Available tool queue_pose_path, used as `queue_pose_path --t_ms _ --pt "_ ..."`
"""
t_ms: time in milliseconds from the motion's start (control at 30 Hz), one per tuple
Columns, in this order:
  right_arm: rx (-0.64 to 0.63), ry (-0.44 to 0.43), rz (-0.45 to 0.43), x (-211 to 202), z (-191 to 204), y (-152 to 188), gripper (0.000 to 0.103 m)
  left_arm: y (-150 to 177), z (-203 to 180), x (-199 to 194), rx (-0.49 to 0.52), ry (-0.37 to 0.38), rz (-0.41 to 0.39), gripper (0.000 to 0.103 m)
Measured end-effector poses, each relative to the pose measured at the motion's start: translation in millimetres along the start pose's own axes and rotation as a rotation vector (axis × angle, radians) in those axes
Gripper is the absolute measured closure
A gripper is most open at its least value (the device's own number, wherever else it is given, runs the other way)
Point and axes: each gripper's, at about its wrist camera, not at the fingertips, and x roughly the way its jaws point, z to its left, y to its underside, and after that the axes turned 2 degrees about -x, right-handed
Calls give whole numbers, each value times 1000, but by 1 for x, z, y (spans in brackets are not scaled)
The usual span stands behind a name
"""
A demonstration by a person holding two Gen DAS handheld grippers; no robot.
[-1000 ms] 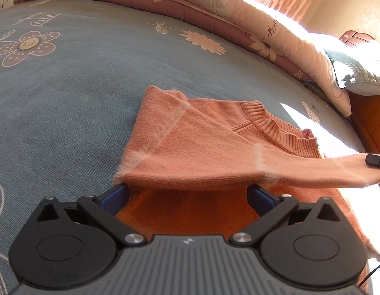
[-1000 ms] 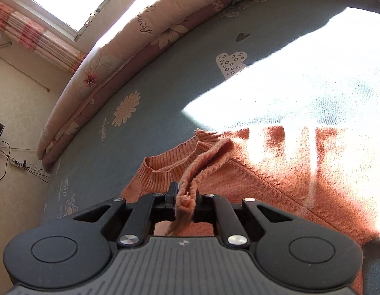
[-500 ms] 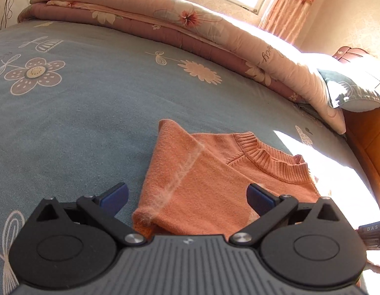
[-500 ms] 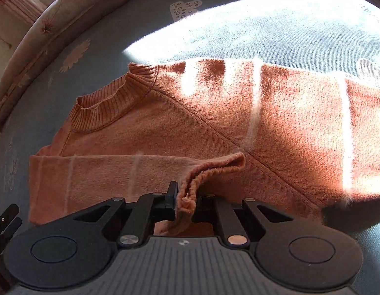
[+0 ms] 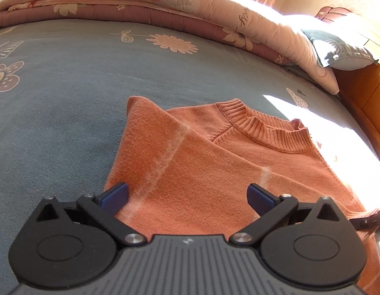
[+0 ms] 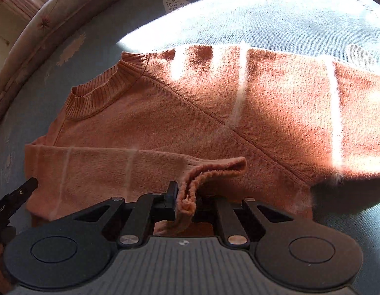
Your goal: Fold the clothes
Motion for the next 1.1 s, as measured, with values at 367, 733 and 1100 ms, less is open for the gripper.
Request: queue_pose_path --t_ms 367,733,1100 --pt "-221 58 -164 -24 26 -16 91 4 -9 -20 37 36 -2 1" --pt "-114 199 -147 -29 3 -8 64 7 -25 -30 126 43 6 1" --pt "-312 71 -152 -26 102 -28 56 24 -7 -38 264 -140 -35 1"
